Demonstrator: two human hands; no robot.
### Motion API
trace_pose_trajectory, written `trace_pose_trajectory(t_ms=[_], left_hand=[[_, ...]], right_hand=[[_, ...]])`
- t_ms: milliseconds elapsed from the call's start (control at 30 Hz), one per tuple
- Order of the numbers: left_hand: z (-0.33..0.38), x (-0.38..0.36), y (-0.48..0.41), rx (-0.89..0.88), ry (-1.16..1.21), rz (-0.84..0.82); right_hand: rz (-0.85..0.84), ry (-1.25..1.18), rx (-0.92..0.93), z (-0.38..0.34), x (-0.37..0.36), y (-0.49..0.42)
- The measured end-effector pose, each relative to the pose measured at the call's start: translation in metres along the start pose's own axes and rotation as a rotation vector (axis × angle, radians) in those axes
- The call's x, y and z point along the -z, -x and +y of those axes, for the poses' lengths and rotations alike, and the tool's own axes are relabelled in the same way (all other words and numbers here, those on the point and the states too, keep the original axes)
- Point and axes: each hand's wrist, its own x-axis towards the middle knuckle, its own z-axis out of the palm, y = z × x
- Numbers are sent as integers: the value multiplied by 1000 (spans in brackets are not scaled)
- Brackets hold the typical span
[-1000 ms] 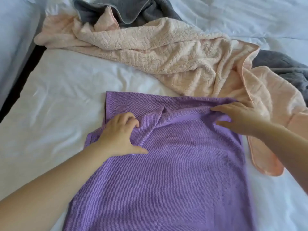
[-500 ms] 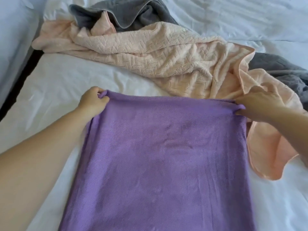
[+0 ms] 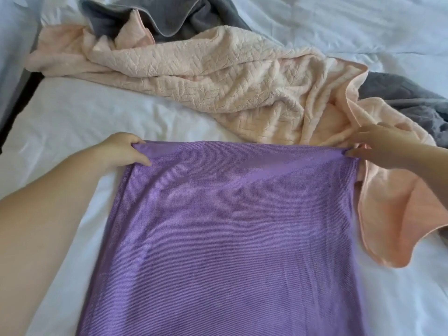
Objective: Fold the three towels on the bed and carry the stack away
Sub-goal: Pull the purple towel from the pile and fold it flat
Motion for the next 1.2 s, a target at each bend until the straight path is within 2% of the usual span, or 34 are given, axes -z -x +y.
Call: trace_pose_trajectory(t_ms=[67, 167, 233, 367, 433, 500, 667, 767, 833, 900, 933, 967, 1033, 1100, 1200], left_hand=[[-1, 5, -4, -26, 25, 79], [-6, 8, -6, -22, 257, 59], [-12, 4, -7, -25, 359, 103], [-12, -1, -12, -35, 485, 332], [-9, 3, -19, -17, 586, 350], [-7, 3, -26, -14, 589, 356], [-15, -18, -32, -118, 220, 524], [-10, -33, -25, -150, 144, 575], [2, -41, -9, -192, 32, 702], [19, -58, 19, -440, -146, 803], [26, -75, 37, -613, -204, 772], [29, -99, 57, -773, -267, 690], [19, -145, 97, -896, -458, 448], [-13, -165, 115, -806, -634, 289], [-64, -145, 109, -584, -706, 302]], right_hand=[[4, 101, 6, 1, 2, 0], [-3, 204, -21, -1, 3, -1], [16, 220, -34, -3, 3, -2], [107, 222, -74, -12, 5, -3], [145, 225, -99, -17, 8, -4], [187, 265, -130, -21, 7, -6], [303, 337, -196, -42, -18, -8], [365, 185, -283, -56, -33, -4], [446, 27, -341, -76, -35, 7], [611, -129, -236, -119, -42, 28], [662, -201, -128, -149, -50, 43], [642, -273, -10, -180, -64, 60], [362, -373, 99, -231, -98, 96], [165, -333, 56, -236, -133, 123], [157, -194, -123, -178, -160, 145]])
